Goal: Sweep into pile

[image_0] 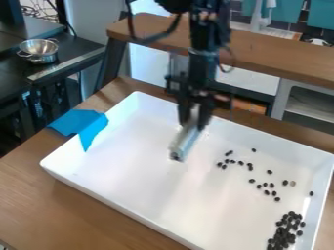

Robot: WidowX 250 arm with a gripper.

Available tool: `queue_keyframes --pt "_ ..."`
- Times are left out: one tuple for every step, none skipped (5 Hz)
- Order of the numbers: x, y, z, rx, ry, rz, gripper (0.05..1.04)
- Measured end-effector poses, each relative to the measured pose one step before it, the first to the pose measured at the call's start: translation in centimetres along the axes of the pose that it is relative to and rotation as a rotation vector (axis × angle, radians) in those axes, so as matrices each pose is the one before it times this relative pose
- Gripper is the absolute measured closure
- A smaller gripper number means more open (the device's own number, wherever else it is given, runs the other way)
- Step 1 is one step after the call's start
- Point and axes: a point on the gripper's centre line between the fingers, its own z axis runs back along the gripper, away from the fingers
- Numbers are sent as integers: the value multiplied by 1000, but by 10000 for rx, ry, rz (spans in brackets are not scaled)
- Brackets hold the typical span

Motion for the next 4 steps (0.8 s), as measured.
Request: queue_keyframes --pt "2112 4236 -1613 105 -262 12 730" --pt "1875 2488 -1653 441 -325 98 730" --pt "1583 734 -1282 341 -3 166 730" --pt "1206 1330 -1082 196 88 375 730"
